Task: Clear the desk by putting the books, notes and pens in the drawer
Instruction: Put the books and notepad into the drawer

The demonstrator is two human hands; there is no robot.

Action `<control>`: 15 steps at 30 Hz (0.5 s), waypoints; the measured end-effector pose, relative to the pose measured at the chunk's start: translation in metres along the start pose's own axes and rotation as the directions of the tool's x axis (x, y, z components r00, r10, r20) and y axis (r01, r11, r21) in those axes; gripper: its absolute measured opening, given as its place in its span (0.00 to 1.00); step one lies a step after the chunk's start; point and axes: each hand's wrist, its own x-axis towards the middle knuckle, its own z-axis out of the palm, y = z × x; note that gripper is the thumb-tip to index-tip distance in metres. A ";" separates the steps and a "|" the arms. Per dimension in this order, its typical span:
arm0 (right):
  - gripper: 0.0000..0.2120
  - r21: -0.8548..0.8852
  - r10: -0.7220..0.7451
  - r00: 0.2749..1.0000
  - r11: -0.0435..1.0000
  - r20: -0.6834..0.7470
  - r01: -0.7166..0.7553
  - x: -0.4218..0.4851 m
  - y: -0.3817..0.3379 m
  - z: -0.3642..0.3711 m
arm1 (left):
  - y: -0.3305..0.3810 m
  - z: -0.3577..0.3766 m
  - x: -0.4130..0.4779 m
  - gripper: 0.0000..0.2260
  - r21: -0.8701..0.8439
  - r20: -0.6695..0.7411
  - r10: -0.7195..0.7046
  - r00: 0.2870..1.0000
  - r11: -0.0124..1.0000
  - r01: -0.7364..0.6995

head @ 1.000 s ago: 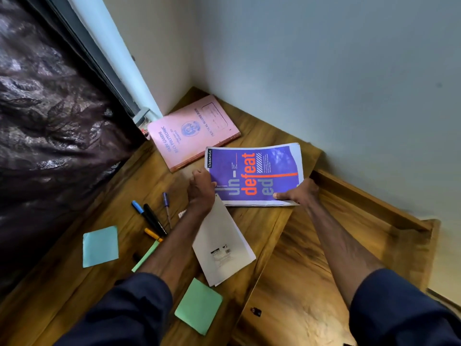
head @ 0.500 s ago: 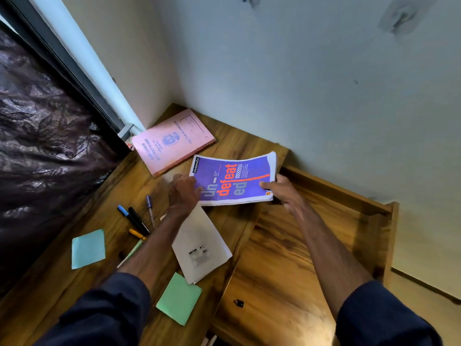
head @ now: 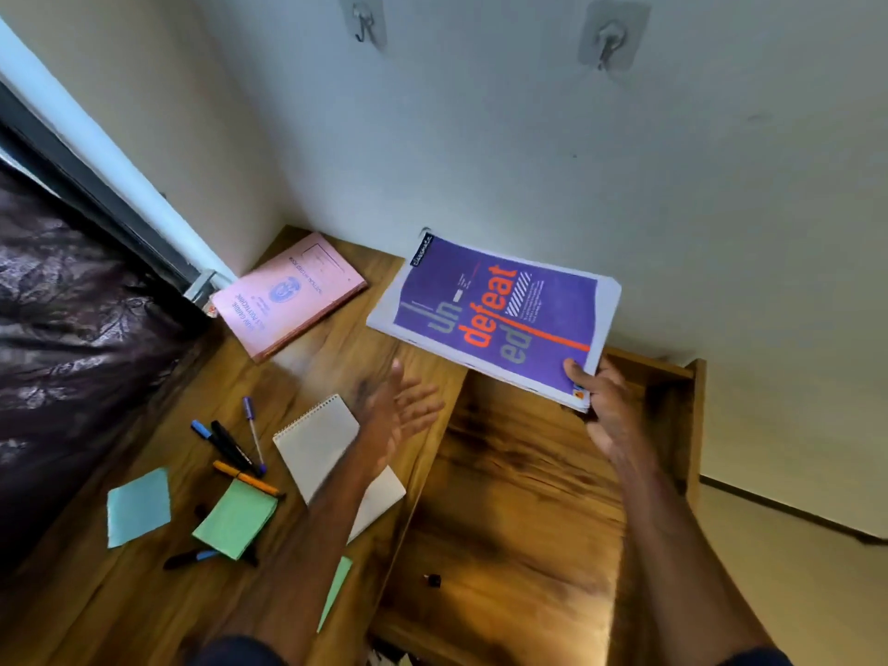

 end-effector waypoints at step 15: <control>0.15 -0.340 0.126 0.932 0.908 -0.339 -0.246 0.028 0.072 -0.156 | -0.073 0.081 0.069 0.13 0.117 -0.115 -0.100 0.988 0.987 0.114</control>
